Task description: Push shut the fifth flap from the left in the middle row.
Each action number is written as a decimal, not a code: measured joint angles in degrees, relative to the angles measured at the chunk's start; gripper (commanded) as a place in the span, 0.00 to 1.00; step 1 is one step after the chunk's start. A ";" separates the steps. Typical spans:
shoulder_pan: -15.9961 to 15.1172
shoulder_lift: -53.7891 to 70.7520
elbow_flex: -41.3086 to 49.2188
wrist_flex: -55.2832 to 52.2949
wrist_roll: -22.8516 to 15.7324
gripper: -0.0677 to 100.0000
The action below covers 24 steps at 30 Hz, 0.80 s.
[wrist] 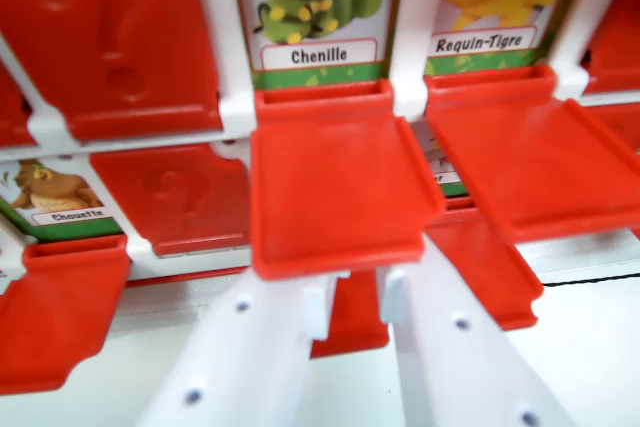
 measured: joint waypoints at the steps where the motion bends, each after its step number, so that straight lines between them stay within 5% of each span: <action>1: 0.00 -0.53 -0.62 -0.18 0.00 0.00; 24: -0.09 -6.50 -9.84 -5.45 -0.44 0.00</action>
